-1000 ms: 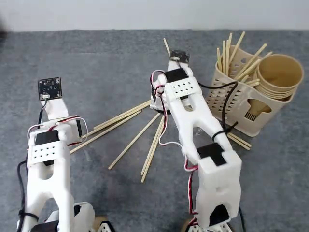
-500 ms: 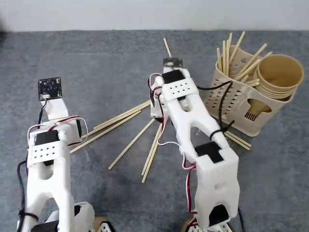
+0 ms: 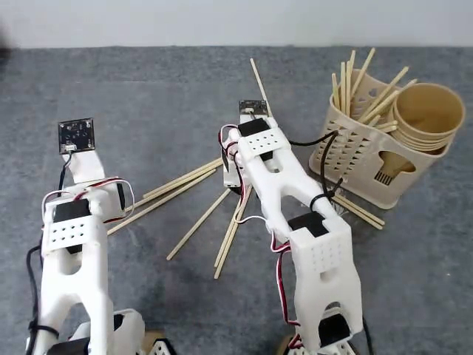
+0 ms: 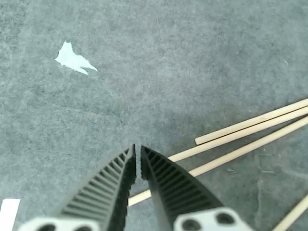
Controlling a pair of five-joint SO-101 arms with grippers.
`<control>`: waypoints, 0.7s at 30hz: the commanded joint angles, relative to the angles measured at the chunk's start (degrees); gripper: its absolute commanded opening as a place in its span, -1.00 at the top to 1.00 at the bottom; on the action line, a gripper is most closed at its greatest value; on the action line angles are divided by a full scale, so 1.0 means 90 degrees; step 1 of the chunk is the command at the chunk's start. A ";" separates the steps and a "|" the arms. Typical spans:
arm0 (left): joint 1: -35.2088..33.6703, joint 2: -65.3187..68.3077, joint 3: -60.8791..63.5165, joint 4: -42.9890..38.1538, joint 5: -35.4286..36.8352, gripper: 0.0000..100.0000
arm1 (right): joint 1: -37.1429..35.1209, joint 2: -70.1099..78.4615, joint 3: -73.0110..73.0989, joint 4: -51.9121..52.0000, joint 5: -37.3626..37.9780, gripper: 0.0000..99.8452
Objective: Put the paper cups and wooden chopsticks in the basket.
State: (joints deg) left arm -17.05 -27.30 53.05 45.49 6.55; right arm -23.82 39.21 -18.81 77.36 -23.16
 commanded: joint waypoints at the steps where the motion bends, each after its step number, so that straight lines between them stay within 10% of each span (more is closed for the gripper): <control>1: -0.0059 -0.0264 -0.0034 -0.0117 0.0049 0.96 | 0.0005 0.0278 -0.0078 -0.0083 0.0068 0.79; 21: -0.0059 -0.0254 -0.0034 -0.0117 0.0039 0.96 | 0.0034 -0.1529 -0.0078 0.0982 0.0352 0.98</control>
State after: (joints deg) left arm -17.05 -27.30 53.05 45.49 6.55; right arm -23.47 33.76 -18.46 83.60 -20.70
